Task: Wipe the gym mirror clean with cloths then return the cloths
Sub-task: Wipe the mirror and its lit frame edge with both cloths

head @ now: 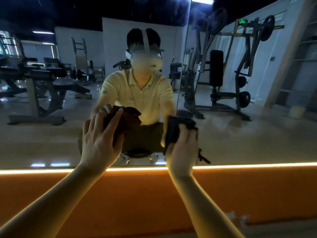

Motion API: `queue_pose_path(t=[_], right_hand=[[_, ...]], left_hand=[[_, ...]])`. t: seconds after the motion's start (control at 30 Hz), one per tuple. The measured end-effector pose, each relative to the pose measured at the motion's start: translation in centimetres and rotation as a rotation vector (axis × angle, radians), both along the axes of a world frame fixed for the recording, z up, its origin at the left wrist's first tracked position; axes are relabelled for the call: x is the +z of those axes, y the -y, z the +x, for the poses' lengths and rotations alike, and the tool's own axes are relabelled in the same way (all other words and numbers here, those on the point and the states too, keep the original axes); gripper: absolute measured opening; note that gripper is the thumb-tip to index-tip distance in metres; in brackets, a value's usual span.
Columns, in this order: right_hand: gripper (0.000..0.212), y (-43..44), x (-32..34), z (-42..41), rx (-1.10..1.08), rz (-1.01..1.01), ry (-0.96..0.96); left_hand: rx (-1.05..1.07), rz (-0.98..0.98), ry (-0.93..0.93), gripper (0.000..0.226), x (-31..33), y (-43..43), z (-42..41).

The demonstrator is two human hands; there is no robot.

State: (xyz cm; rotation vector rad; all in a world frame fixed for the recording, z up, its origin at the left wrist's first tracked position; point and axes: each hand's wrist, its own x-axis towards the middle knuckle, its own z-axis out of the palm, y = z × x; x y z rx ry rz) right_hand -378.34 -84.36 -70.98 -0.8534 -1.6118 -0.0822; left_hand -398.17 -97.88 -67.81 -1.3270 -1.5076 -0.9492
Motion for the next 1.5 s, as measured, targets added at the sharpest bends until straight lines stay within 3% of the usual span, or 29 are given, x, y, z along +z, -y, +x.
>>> queue_pose_path(t=[0.1, 0.17, 0.3, 0.47, 0.57, 0.7, 0.93, 1.1, 1.17, 1.3, 1.4, 1.5], right_hand=[[0.045, 2.7, -3.9, -2.2, 0.169, 0.259, 0.443], [0.043, 2.0, -4.9, -1.2, 0.182, 0.338, 0.582], [0.035, -1.2, -4.3, 3.3, 0.036, 0.203, 0.484], [0.047, -4.1, -4.3, 8.8, -0.173, -0.319, -0.045], [0.053, -3.5, -3.9, 7.5, -0.249, -0.465, -0.197], [0.056, 1.2, -3.8, 1.5, -0.084, -0.357, -0.138], [0.055, 8.3, -6.3, -7.9, 0.161, -0.142, 0.229], [0.048, 9.2, -6.7, -8.5, 0.338, 0.012, 0.458], [0.044, 8.0, -3.8, -6.9, 0.265, 0.038, 0.383], [0.035, 4.9, 6.6, -5.4, 0.045, 0.074, 0.017], [0.034, 4.7, 10.8, -6.7, -0.036, 0.165, -0.024], [0.032, 5.7, 6.9, -8.7, -0.027, 0.138, 0.094]], left_hand=[[0.012, 0.004, 0.032, 0.062, -0.2, 0.1, 0.4], [0.014, -0.003, 0.036, 0.062, -0.6, 0.2, 0.4], [0.008, -0.002, 0.069, 0.063, -1.0, -0.1, 0.4], [-0.010, 0.014, 0.080, 0.061, -1.1, -0.3, 0.7], [-0.017, -0.007, 0.072, 0.059, -0.9, 0.2, 0.8], [-0.005, -0.025, 0.107, 0.059, -0.8, 1.7, 0.0], [0.070, 0.009, 0.159, 0.062, -1.2, 5.3, -4.5], [0.036, 0.012, 0.111, 0.063, -2.3, 6.4, -7.3], [0.012, -0.002, 0.064, 0.063, -2.9, 6.6, -8.0], [0.030, -0.027, 0.065, 0.061, -2.5, 6.5, -8.4], [0.029, -0.008, 0.096, 0.060, -2.7, 6.2, -7.6], [0.041, -0.009, 0.083, 0.058, -2.9, 5.8, -7.6]])
